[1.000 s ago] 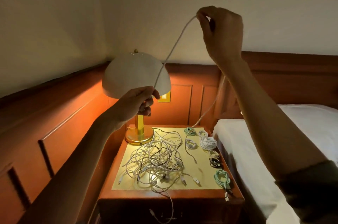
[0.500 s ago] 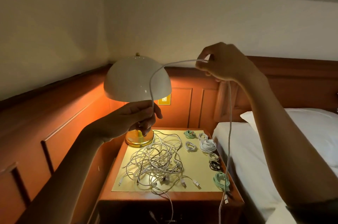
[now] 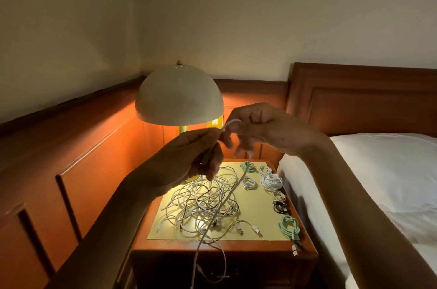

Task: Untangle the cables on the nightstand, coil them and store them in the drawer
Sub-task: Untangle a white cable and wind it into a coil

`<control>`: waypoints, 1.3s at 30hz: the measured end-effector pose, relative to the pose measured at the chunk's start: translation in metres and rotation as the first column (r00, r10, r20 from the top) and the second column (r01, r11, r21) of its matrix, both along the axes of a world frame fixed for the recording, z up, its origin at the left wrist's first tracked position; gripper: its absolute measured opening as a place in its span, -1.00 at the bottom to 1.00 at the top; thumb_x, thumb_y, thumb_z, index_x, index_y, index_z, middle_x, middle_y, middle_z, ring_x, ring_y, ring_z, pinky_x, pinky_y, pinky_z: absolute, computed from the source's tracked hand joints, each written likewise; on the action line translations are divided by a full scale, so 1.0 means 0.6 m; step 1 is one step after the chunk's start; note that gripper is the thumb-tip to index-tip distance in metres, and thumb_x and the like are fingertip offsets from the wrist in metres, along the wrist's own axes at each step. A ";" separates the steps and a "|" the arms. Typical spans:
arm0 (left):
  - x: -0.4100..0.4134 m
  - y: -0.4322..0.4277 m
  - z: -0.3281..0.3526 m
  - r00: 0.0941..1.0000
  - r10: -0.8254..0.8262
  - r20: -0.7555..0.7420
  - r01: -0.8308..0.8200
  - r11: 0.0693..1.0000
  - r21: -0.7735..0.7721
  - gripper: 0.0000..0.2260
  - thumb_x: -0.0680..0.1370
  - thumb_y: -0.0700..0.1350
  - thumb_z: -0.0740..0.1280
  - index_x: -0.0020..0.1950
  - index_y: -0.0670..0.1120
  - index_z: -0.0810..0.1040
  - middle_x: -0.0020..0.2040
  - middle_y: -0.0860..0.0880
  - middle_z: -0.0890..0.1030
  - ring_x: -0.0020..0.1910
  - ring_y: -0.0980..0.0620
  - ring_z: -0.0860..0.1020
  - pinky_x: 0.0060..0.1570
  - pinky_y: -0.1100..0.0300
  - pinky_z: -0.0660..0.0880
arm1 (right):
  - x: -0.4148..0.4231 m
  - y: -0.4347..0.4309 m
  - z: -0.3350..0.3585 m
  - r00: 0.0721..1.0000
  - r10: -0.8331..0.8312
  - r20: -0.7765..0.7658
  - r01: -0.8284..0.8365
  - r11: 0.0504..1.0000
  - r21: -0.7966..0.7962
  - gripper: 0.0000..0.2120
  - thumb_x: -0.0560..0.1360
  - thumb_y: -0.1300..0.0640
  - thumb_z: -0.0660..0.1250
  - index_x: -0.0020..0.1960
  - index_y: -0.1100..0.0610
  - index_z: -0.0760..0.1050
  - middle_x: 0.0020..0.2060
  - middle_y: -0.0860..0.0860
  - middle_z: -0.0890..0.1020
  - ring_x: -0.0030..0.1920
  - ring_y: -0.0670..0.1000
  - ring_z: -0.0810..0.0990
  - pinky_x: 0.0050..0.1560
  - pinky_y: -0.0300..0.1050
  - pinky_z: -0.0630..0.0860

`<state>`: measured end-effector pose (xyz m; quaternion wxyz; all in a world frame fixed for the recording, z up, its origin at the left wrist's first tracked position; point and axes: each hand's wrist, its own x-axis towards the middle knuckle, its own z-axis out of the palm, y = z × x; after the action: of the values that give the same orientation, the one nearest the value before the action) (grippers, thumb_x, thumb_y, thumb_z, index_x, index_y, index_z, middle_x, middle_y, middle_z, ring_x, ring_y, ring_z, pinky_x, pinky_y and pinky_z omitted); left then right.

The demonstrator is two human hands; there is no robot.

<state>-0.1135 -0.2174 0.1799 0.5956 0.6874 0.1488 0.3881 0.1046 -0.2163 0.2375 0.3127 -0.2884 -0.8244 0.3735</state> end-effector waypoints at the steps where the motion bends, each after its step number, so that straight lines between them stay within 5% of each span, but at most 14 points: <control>1: -0.004 -0.003 -0.003 0.998 -0.028 -0.061 0.029 0.999 0.017 -0.66 0.65 -0.05 0.12 -0.13 -0.02 0.67 -0.36 -0.04 0.57 -0.41 0.05 0.54 -0.33 0.23 0.51 | 0.005 0.004 -0.004 0.998 0.012 -0.054 -0.013 1.000 -0.025 -0.87 0.58 0.23 0.31 0.01 0.32 0.54 -0.40 -0.06 0.53 -0.45 0.00 0.42 -0.32 -0.13 0.55; 6: -0.017 -0.017 -0.006 0.955 -0.278 -0.103 0.281 0.959 0.023 -0.77 0.61 -0.02 0.25 0.10 -0.01 0.68 -0.11 -0.05 0.72 -0.14 0.02 0.70 -0.17 0.21 0.62 | 0.005 0.022 -0.051 0.986 0.032 -0.165 -0.047 0.995 -0.089 -0.90 0.55 0.22 0.33 -0.02 0.18 0.63 -0.47 0.13 0.32 -0.49 -0.05 0.15 -0.49 -0.23 0.15; 11: 0.015 0.014 -0.013 0.842 0.069 0.535 0.058 0.974 -0.218 -0.73 0.58 -0.14 0.24 0.14 -0.14 0.68 0.08 -0.10 0.71 0.06 0.01 0.69 -0.06 0.22 0.63 | -0.041 -0.008 -0.176 0.954 -0.012 -0.300 -0.103 0.926 -0.364 -0.76 0.68 0.12 0.19 0.14 0.12 0.64 -0.42 0.01 0.14 -0.46 -0.06 0.08 -0.43 -0.16 0.05; 13: 0.023 0.051 -0.033 0.853 0.324 0.409 -0.307 0.946 -0.107 -0.75 0.67 -0.21 0.15 0.20 -0.19 0.60 0.10 -0.10 0.70 0.13 -0.01 0.66 0.03 0.20 0.60 | -0.055 -0.023 -0.202 0.959 -0.171 -0.224 0.074 0.920 -0.385 -0.75 0.69 0.10 0.18 0.21 0.14 0.59 -0.44 -0.04 0.17 -0.50 -0.07 0.11 -0.47 -0.22 0.13; 15: 0.024 0.077 -0.068 0.815 0.562 0.139 -0.564 0.717 0.409 -0.77 0.70 -0.19 0.14 0.23 -0.16 0.56 0.07 -0.03 0.71 0.12 0.08 0.66 0.10 0.24 0.57 | -0.051 -0.031 -0.202 0.940 -0.340 -0.008 0.337 0.935 -0.112 -0.77 0.68 0.06 0.20 0.20 0.08 0.60 -0.45 -0.09 0.43 -0.52 -0.05 0.33 -0.46 -0.15 0.36; 18: 0.010 0.091 -0.120 0.794 0.550 -0.258 -0.200 0.638 0.744 -0.79 0.71 -0.14 0.14 0.05 0.00 0.55 -0.21 0.10 0.63 -0.23 0.18 0.61 -0.18 0.18 0.53 | -0.023 -0.026 -0.159 0.780 -0.580 0.232 0.446 0.777 0.443 -0.83 0.59 -0.01 0.34 0.02 -0.01 0.69 -0.27 -0.05 0.68 -0.29 -0.07 0.59 -0.16 -0.07 0.51; 21: -0.001 0.075 -0.137 0.923 0.061 -0.379 0.054 0.957 0.285 -0.71 0.71 -0.12 0.10 -0.07 -0.15 0.56 -0.36 0.06 0.48 -0.41 0.09 0.40 -0.36 0.17 0.36 | 0.007 -0.016 -0.122 0.822 -0.524 0.223 0.423 0.824 0.377 -0.91 0.52 -0.01 0.44 -0.09 -0.05 0.71 -0.35 -0.12 0.66 -0.34 -0.16 0.59 -0.19 -0.17 0.49; 24: -0.001 0.043 -0.134 0.959 -0.282 0.022 0.283 0.951 -0.121 -0.75 0.64 -0.06 0.24 -0.10 -0.21 0.53 -0.35 0.00 0.49 -0.39 0.08 0.41 -0.35 0.24 0.37 | -0.005 -0.014 -0.146 0.920 -0.389 -0.051 0.388 0.921 -0.013 -0.88 0.53 0.05 0.42 -0.04 0.04 0.72 -0.41 -0.03 0.59 -0.52 -0.11 0.41 -0.47 -0.23 0.32; 29: 0.013 0.039 -0.140 0.661 0.170 0.731 0.388 0.757 -0.527 -0.71 0.53 -0.23 0.36 0.20 -0.36 0.58 -0.02 -0.21 0.68 -0.08 -0.05 0.70 -0.11 0.16 0.66 | -0.062 -0.020 -0.232 0.851 -0.507 -0.137 0.504 0.862 -0.060 -0.81 0.63 0.04 0.30 0.02 -0.02 0.70 -0.48 -0.05 0.49 -0.54 -0.18 0.37 -0.46 -0.34 0.29; 31: 0.026 0.059 -0.140 0.611 0.446 0.654 0.118 0.765 -0.633 -0.75 0.59 -0.22 0.27 0.20 -0.32 0.55 0.04 -0.20 0.69 -0.02 -0.03 0.71 -0.09 0.18 0.65 | -0.077 -0.028 -0.249 0.853 -0.522 -0.009 0.522 0.852 0.027 -0.81 0.63 0.05 0.29 0.05 0.00 0.69 -0.49 -0.07 0.53 -0.50 -0.18 0.44 -0.37 -0.28 0.38; 33: 0.030 0.075 -0.150 0.651 0.625 0.430 -0.457 0.775 -0.436 -0.78 0.66 -0.18 0.21 0.17 -0.29 0.56 0.01 -0.10 0.71 0.01 0.01 0.70 -0.05 0.22 0.62 | -0.085 -0.038 -0.252 0.850 -0.510 0.128 0.500 0.860 0.105 -0.82 0.62 0.03 0.29 0.04 -0.01 0.68 -0.42 -0.04 0.61 -0.43 -0.14 0.51 -0.24 -0.10 0.49; 35: 0.017 0.085 -0.173 0.618 0.751 0.233 -0.783 0.561 0.270 -0.75 0.70 -0.13 0.18 0.09 -0.25 0.58 -0.02 -0.03 0.71 0.01 0.07 0.68 -0.01 0.23 0.59 | -0.079 -0.044 -0.234 0.807 -0.550 0.216 0.506 0.832 0.227 -0.82 0.61 -0.03 0.31 0.03 -0.04 0.69 -0.29 -0.03 0.69 -0.31 -0.10 0.59 -0.13 -0.10 0.52; 37: -0.001 0.089 -0.191 0.675 0.736 0.044 -0.526 0.438 0.729 -0.76 0.69 -0.11 0.16 0.01 -0.19 0.57 -0.09 0.02 0.67 -0.12 0.16 0.63 -0.10 0.25 0.57 | -0.060 -0.045 -0.196 0.753 -0.616 0.230 0.527 0.775 0.348 -0.84 0.57 -0.06 0.35 -0.01 -0.08 0.70 -0.25 -0.06 0.71 -0.25 -0.11 0.61 -0.11 -0.16 0.49; 39: -0.007 0.075 -0.195 0.836 0.511 -0.197 -0.293 0.721 0.627 -0.72 0.70 -0.07 0.14 -0.07 -0.15 0.56 -0.25 0.07 0.58 -0.31 0.13 0.54 -0.22 0.23 0.51 | -0.037 -0.035 -0.160 0.768 -0.614 0.183 0.521 0.765 0.379 -0.89 0.53 -0.05 0.41 -0.07 -0.09 0.71 -0.35 -0.09 0.68 -0.31 -0.13 0.60 -0.19 -0.23 0.45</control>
<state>-0.1179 -0.1725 0.0630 0.2224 0.8419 0.2787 0.4050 0.0821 -0.2372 0.1417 0.3252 -0.5272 -0.7810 0.0797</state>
